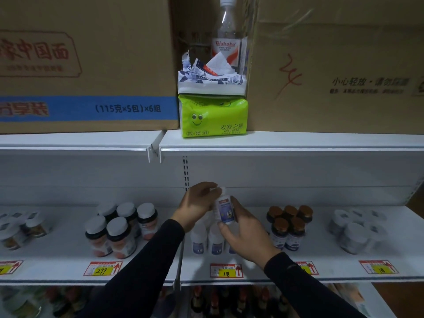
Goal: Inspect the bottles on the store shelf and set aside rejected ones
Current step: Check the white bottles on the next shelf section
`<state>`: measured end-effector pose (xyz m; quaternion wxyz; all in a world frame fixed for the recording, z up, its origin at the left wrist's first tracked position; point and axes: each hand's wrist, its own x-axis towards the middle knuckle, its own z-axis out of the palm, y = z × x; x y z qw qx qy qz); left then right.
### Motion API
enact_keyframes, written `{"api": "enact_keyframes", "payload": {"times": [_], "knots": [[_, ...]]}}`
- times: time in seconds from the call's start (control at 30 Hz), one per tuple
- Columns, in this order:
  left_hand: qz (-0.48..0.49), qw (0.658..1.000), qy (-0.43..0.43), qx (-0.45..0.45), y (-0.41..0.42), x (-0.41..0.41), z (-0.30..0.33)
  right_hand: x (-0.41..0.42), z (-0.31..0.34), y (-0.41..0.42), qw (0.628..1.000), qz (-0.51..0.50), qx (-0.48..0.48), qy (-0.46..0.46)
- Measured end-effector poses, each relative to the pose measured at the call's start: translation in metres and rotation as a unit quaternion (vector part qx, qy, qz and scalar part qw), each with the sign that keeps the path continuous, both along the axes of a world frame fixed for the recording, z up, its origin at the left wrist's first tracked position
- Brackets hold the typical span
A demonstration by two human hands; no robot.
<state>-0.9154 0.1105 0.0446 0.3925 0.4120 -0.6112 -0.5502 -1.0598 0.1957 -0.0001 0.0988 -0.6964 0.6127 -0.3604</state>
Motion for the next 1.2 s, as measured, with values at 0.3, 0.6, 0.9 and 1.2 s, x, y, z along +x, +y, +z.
{"api": "enact_keyframes", "payload": {"times": [0.3, 0.6, 0.9, 1.2], "knots": [[0.000, 0.996, 0.074, 0.056, 0.011, -0.006, 0.011, 0.005, 0.008, 0.005, 0.999, -0.039, -0.023, -0.017], [-0.034, 0.997, 0.058, 0.048, 0.012, -0.002, 0.011, 0.004, 0.005, 0.007, 0.999, -0.022, 0.003, -0.029], [0.011, 0.998, 0.047, 0.038, 0.012, -0.005, 0.013, 0.009, 0.012, 0.006, 0.998, -0.022, 0.006, -0.051], [0.026, 0.997, 0.046, 0.048, 0.006, 0.003, 0.013, 0.010, 0.011, 0.005, 0.998, -0.010, 0.013, -0.058]]}}
